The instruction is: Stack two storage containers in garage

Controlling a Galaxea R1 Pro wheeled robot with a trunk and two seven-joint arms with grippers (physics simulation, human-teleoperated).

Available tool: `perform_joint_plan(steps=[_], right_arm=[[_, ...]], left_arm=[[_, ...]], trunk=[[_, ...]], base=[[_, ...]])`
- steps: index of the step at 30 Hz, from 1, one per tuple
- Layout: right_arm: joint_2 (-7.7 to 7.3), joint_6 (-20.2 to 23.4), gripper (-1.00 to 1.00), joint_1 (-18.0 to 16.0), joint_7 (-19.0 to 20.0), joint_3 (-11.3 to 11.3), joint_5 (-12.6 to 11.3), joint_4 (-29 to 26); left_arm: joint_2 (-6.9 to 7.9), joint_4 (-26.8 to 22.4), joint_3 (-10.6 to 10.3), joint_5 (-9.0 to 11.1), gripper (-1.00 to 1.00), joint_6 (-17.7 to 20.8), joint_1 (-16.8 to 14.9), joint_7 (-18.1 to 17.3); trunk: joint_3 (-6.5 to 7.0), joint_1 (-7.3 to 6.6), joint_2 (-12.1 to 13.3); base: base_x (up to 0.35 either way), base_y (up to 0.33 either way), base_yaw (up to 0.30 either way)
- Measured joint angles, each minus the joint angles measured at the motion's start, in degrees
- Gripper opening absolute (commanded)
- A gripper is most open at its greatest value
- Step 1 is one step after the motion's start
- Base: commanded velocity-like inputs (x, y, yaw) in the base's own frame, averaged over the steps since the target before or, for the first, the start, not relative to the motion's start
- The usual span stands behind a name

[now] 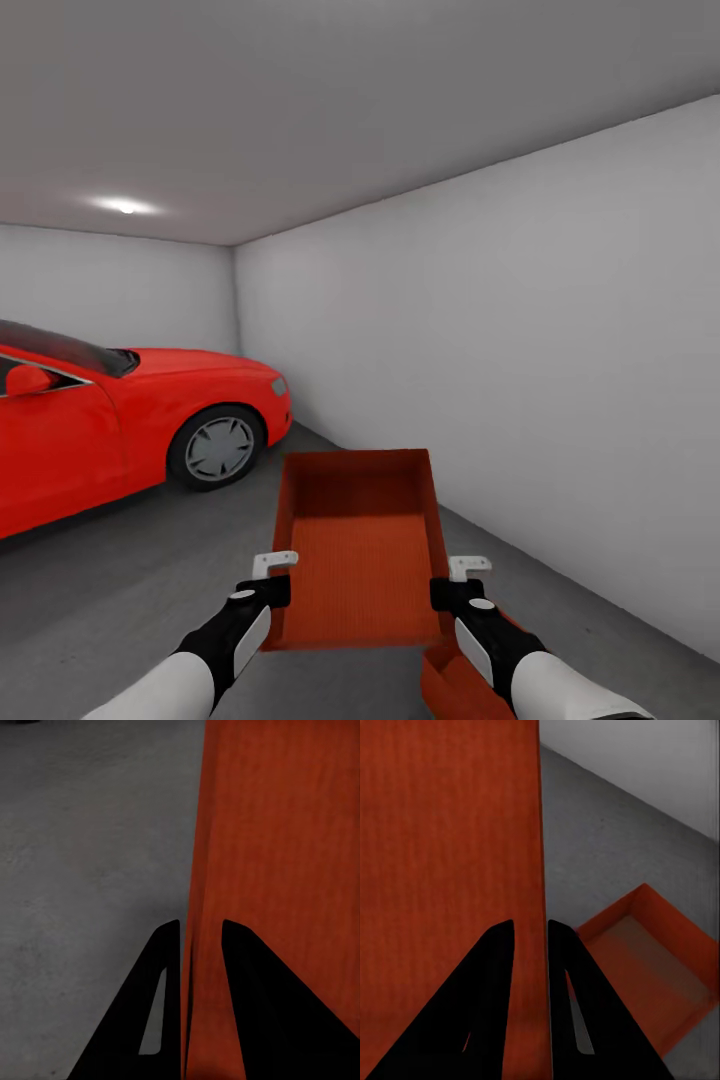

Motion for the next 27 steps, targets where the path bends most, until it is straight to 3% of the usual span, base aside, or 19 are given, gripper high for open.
perform_joint_plan(steps=[27], right_arm=[[0.04, -0.2, -1.0, 0.0, 0.0, -0.1, 0.0, 0.0]], left_arm=[[0.02, -0.1, -0.1, 0.0, -1.0, -0.1, 0.0, 0.0]], trunk=[[-1.17, 0.0, 0.0]], base=[[0.0, 0.0, -0.275]])
